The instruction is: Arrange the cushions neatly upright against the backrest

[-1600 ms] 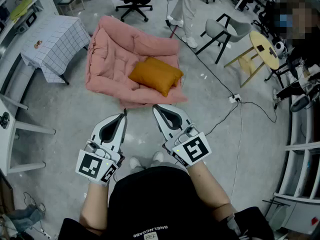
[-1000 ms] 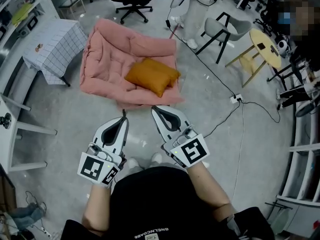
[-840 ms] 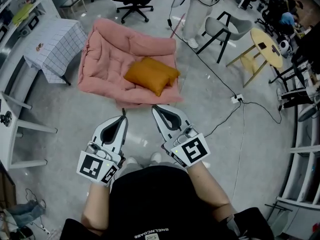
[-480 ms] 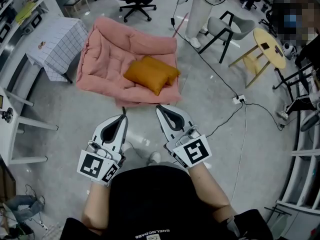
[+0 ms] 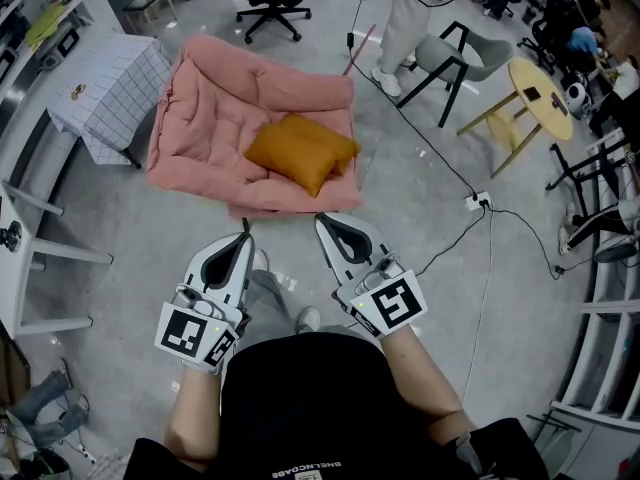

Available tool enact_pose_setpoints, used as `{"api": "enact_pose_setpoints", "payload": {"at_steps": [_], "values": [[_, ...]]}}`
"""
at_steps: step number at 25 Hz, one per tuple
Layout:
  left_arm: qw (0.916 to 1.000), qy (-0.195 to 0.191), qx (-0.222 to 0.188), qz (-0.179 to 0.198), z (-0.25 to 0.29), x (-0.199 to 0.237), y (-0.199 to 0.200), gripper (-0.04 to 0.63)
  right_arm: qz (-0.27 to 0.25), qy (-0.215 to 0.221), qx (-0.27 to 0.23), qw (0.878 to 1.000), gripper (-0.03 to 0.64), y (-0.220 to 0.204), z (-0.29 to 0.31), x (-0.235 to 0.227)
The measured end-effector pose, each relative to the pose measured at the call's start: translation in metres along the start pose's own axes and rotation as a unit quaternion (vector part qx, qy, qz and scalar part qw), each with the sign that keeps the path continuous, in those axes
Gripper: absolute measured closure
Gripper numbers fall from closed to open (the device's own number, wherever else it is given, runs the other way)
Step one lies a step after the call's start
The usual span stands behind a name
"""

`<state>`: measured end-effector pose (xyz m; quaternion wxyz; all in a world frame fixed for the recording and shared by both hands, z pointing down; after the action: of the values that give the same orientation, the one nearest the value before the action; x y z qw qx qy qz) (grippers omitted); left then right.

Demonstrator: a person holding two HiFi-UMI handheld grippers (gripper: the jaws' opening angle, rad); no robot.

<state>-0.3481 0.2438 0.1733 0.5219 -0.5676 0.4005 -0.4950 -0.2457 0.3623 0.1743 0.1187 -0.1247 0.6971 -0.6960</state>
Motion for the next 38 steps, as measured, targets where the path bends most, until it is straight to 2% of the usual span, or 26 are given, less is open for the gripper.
{"api": "enact_pose_setpoints", "payload": {"at_steps": [9, 16, 27, 33, 38], "values": [[0.9996, 0.000, 0.014, -0.023, 0.027, 0.060, -0.006, 0.584, 0.002, -0.007, 0.029, 1.000, 0.607, -0.012, 0.062, -0.023], [0.9993, -0.008, 0.023, -0.027, 0.057, 0.139, 0.004, 0.584, -0.004, -0.022, 0.045, 0.999, 0.607, -0.012, 0.139, -0.042], [0.9971, -0.052, 0.046, -0.032, 0.094, 0.263, 0.012, 0.584, -0.004, -0.072, 0.073, 0.995, 0.606, -0.017, 0.265, -0.064], [0.9944, -0.067, 0.070, -0.042, 0.114, 0.306, -0.001, 0.583, -0.015, -0.091, 0.099, 0.991, 0.606, -0.027, 0.303, -0.077], [0.9913, -0.068, 0.102, -0.048, 0.134, 0.321, -0.017, 0.583, -0.013, -0.109, 0.138, 0.984, 0.605, -0.048, 0.317, -0.109]]}}
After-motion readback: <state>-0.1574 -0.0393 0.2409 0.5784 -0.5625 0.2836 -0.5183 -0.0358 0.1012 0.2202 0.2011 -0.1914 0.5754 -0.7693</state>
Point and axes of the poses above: the fingertips, and each gripper's own axes: z forward along the fingers, x to its left, y out of its top, the point moved 4 cm from there along -z, backward along the fingers, and after that the axes turned 6 degrees about -y, right-handed, at the moved point
